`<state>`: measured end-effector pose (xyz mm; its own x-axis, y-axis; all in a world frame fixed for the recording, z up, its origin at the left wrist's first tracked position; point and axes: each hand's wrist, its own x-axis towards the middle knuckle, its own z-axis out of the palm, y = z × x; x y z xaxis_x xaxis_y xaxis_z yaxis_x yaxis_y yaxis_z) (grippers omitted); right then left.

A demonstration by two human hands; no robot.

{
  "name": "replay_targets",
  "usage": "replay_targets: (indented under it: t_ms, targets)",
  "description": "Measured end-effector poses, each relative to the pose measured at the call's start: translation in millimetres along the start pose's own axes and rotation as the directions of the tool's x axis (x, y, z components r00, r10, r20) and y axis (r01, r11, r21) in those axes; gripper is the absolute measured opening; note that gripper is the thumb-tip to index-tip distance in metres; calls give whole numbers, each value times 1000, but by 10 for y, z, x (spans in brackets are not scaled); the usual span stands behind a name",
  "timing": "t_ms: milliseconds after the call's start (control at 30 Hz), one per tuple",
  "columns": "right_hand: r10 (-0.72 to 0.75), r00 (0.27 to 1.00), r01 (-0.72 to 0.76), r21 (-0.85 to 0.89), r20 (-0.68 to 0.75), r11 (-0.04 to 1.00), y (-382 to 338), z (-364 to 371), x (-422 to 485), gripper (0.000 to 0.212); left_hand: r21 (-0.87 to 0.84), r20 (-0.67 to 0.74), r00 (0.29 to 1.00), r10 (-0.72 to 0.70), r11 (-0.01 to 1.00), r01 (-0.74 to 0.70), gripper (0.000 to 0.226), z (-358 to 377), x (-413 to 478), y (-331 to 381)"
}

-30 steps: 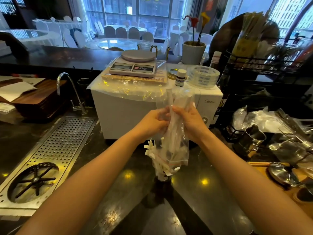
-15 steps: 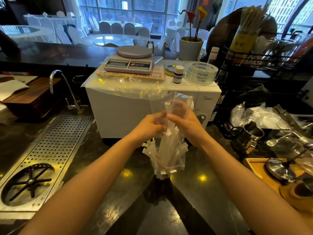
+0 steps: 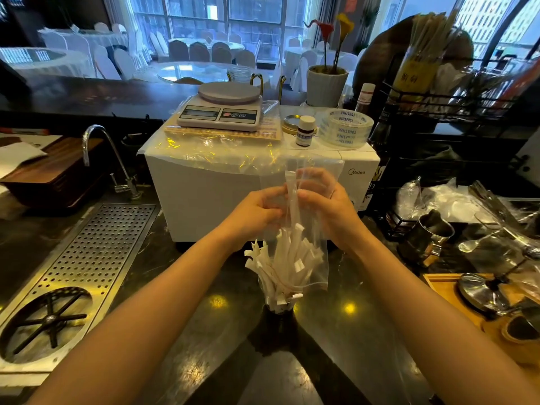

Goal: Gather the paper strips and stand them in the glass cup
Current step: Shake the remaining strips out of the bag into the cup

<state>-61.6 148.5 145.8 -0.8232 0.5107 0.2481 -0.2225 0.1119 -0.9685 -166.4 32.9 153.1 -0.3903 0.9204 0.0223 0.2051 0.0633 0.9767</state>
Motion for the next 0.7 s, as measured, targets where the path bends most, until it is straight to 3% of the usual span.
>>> replay_targets:
  t_ms: [133, 300, 467, 533, 633, 700]
  targets:
    - [-54, 999, 54, 37, 6, 998, -95, -22, 6, 36, -14, -8, 999, 53, 999, -53, 47, -27, 2, 70]
    - [-64, 998, 66, 99, -20, 993, -148, -41, -19, 46, -61, -27, 998, 48, 997, -50, 38, -56, -12, 128]
    - [-26, 999, 28, 62, -40, 998, -182, -37, -17, 80, -81, -31, 999, 18, 997, -21, 29, -86, 1, 145]
    - [-15, 999, 17, 42, -47, 999, -205, -35, -29, 74, -93, -26, 1000, 15, 996, -17, 27, -104, 8, 156]
    - [-11, 998, 15, 64, -65, 998, -226, -37, -48, 46, -109, -40, 999, 24, 994, -28, 26, -129, 7, 196]
    - [-7, 998, 12, 69, -68, 998, -252, -37, -58, 42, -135, -51, 998, 32, 990, -39, 27, -149, 6, 237]
